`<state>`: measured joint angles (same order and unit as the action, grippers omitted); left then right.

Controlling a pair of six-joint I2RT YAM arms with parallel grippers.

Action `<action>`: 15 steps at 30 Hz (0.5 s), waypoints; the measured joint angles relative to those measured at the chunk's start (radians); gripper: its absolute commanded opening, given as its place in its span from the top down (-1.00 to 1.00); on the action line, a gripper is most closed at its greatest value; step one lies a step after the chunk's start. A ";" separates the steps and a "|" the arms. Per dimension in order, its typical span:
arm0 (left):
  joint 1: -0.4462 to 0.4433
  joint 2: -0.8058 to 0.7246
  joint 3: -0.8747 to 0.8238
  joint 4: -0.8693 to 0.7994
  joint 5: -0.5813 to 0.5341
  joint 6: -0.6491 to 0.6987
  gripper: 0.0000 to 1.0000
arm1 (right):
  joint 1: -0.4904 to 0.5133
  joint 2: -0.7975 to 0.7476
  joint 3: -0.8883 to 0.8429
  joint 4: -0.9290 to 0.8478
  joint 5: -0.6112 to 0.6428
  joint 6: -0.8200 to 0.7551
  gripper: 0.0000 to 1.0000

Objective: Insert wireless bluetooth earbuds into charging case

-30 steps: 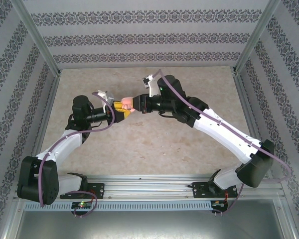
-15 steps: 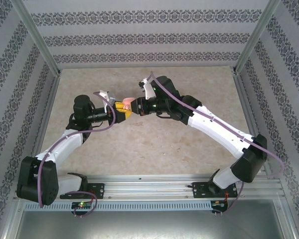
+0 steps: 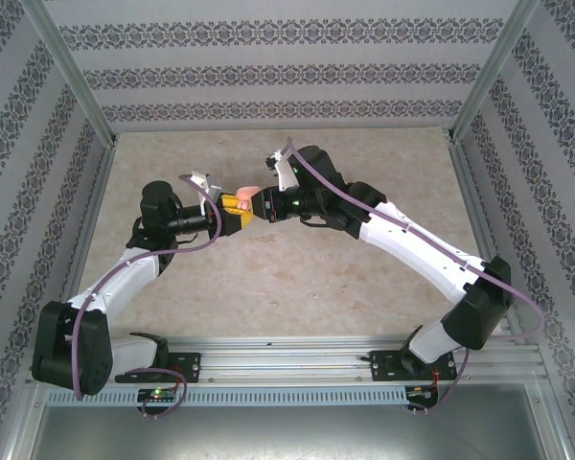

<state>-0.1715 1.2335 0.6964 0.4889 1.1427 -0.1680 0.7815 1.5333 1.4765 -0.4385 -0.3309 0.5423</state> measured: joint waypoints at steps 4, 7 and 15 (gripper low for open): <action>-0.006 0.008 0.001 0.031 0.010 -0.027 0.59 | 0.000 0.002 0.000 0.000 0.000 0.000 0.63; -0.011 0.017 0.002 0.043 0.015 -0.043 0.59 | 0.000 0.002 0.000 0.001 0.003 0.000 0.63; -0.012 0.018 0.002 0.047 0.019 -0.051 0.59 | -0.013 0.002 0.000 0.009 0.008 0.000 0.62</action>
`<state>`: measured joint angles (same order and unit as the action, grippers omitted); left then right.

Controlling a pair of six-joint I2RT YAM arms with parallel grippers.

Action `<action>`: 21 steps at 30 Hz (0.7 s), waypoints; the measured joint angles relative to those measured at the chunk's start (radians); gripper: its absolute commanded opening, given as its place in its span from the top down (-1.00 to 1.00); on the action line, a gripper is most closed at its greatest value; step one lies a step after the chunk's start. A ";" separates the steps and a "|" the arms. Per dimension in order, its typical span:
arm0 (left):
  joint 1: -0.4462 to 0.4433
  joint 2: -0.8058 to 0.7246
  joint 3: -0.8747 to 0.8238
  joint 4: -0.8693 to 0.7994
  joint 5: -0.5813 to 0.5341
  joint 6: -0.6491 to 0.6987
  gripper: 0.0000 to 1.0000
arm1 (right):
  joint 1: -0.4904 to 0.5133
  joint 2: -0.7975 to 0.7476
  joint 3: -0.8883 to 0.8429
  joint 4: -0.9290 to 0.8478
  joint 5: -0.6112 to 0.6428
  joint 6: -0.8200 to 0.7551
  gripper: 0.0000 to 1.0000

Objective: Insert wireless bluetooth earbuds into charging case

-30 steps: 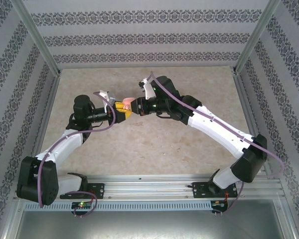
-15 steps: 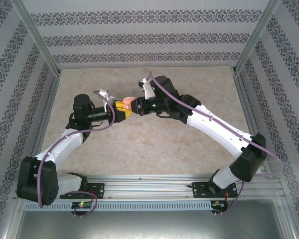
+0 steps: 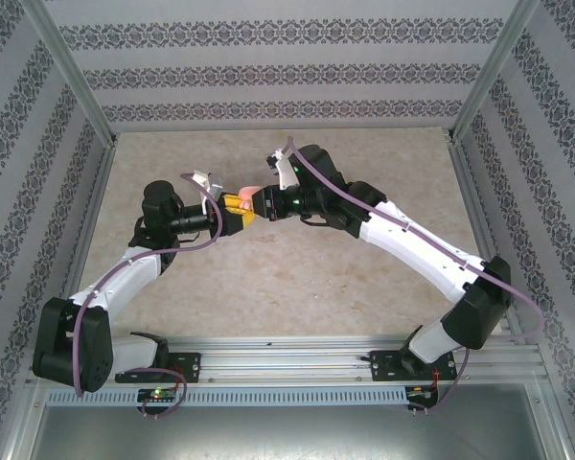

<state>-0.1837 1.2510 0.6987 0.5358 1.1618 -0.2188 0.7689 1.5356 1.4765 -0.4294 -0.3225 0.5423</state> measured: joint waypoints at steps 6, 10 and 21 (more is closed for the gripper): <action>0.000 0.000 0.000 0.003 0.005 -0.006 0.59 | -0.008 0.000 -0.011 0.021 0.003 0.000 0.63; 0.000 0.002 0.000 0.003 0.005 -0.022 0.59 | -0.012 0.000 -0.028 0.039 0.002 0.004 0.62; 0.000 0.017 0.000 0.012 0.005 -0.045 0.59 | -0.014 0.005 -0.035 0.052 -0.002 0.007 0.44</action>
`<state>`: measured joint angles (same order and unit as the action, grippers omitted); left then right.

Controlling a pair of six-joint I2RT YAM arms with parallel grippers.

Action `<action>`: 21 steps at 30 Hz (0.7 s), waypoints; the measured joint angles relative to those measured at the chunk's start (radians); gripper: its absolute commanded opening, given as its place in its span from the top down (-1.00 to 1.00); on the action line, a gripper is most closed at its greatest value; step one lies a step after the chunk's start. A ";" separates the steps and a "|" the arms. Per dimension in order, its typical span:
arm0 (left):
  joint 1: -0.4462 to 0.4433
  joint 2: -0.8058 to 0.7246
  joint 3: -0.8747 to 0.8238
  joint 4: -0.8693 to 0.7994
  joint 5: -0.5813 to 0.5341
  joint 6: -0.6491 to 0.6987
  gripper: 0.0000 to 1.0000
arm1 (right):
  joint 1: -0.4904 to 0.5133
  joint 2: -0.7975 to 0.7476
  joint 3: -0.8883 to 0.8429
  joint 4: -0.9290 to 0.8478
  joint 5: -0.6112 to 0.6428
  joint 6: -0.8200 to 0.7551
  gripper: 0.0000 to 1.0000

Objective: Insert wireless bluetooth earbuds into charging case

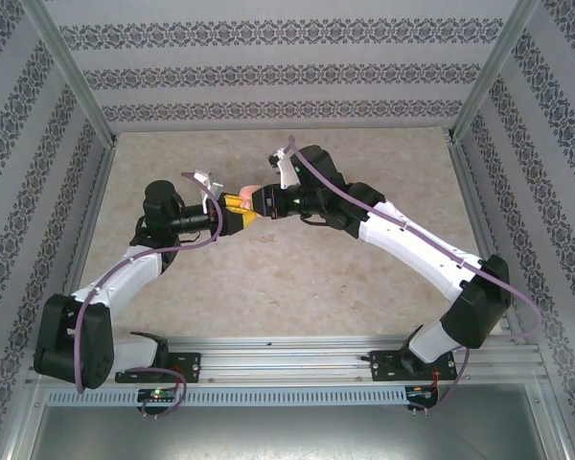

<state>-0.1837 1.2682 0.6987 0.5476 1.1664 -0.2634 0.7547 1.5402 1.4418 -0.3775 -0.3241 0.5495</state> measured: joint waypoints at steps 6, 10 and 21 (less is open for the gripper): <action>0.000 0.000 0.000 0.001 0.000 -0.006 0.59 | 0.000 0.000 0.000 0.000 0.000 0.000 0.37; 0.000 0.000 0.000 0.000 -0.001 -0.007 0.59 | 0.000 0.000 0.000 0.000 0.001 0.000 0.35; -0.001 0.000 0.000 0.000 -0.003 -0.007 0.58 | 0.000 0.000 0.000 -0.004 0.001 -0.001 0.32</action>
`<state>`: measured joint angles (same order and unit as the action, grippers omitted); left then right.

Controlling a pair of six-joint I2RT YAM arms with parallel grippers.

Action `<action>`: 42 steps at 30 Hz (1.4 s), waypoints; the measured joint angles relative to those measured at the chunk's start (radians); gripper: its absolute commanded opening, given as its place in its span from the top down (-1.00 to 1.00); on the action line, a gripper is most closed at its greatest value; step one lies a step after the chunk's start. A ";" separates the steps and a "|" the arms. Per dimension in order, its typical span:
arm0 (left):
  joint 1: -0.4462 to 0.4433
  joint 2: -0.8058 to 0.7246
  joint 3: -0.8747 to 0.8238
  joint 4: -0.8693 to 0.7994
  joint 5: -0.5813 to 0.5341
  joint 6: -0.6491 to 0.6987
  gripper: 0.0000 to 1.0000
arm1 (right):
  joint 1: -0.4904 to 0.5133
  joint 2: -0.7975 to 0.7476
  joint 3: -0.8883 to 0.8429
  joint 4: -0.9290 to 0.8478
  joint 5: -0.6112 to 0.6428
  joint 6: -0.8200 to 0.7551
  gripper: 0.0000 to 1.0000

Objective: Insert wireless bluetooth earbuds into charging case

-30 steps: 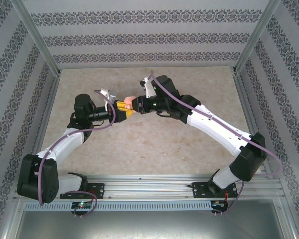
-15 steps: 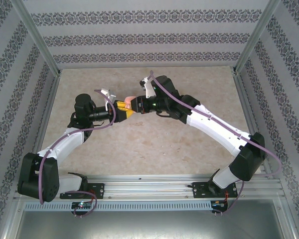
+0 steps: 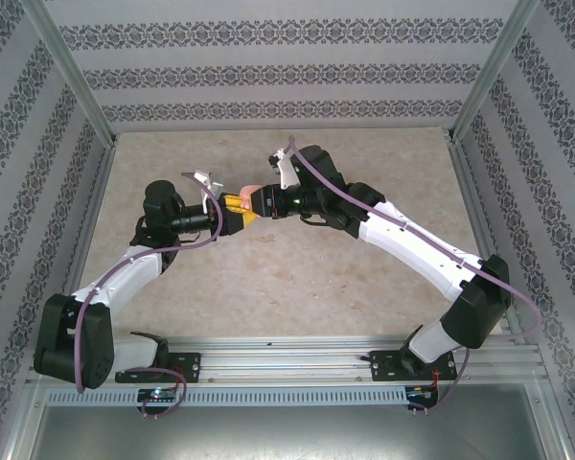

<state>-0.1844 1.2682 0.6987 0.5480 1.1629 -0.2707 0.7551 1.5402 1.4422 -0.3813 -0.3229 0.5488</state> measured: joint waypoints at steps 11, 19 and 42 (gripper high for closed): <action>-0.005 0.000 0.000 0.011 -0.004 -0.001 0.58 | 0.000 0.000 0.019 -0.026 0.003 -0.003 0.26; -0.006 0.001 0.000 0.029 -0.003 -0.013 0.59 | 0.000 0.000 0.039 -0.052 0.012 -0.006 0.23; -0.006 0.005 0.000 0.089 0.004 -0.023 0.58 | 0.000 0.000 0.102 -0.121 0.036 -0.007 0.15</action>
<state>-0.1909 1.2728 0.6987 0.6373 1.1671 -0.2939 0.7551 1.5402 1.5440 -0.5022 -0.2871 0.5419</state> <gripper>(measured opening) 0.349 0.426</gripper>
